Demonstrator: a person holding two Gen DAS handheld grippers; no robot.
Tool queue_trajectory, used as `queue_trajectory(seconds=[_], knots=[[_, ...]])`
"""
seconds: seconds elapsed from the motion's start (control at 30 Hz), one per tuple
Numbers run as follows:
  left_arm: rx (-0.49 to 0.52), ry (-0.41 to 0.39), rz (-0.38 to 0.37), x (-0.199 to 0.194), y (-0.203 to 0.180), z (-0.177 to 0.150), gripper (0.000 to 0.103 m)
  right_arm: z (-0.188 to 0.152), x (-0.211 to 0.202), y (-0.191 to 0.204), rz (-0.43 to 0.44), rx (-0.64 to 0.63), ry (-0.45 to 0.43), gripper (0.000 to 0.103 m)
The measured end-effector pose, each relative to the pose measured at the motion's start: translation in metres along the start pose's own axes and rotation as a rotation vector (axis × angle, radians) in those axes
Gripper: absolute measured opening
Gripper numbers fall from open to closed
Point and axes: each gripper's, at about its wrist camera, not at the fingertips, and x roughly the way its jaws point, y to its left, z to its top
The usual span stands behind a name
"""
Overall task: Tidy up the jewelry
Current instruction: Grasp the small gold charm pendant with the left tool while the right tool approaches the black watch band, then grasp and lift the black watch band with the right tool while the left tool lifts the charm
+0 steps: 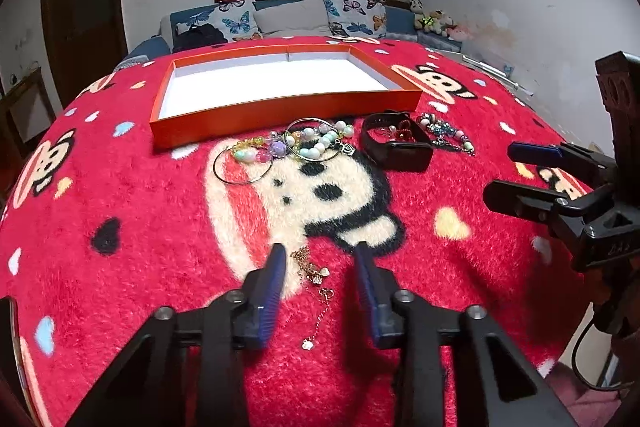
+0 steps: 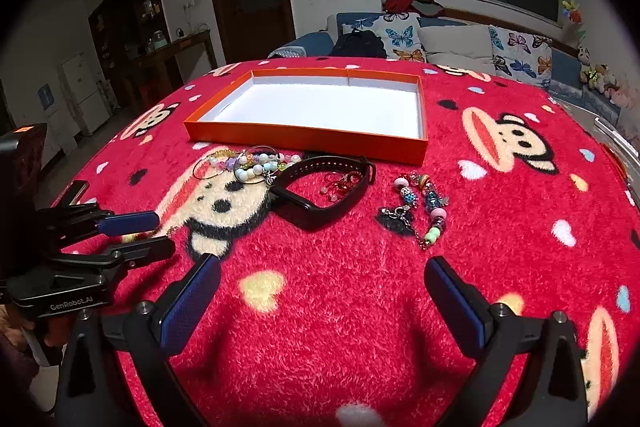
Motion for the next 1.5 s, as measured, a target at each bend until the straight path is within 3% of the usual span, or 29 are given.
queue_trajectory(seconds=[0.5,0.8,0.93,1.3,1.5], knots=[[0.066,0.020,0.028,0.006,-0.006,-0.003,0.017,0.002,0.021,-0.004,0.038,0.012,0.050,0.103],[0.106,0.023,0.042,0.007,-0.011,-0.005,0.016,0.005,0.027,-0.002,0.054,0.009,0.069,0.103],[0.146,0.009,0.069,0.009,-0.018,-0.005,0.012,0.007,0.031,-0.003,0.071,0.014,0.088,0.103],[0.060,-0.035,0.025,0.004,-0.003,0.000,0.011,0.028,0.056,-0.008,0.122,0.082,0.187,0.100],[0.008,-0.070,-0.008,-0.003,0.013,0.005,0.011,0.035,0.072,0.004,0.040,0.103,0.212,0.100]])
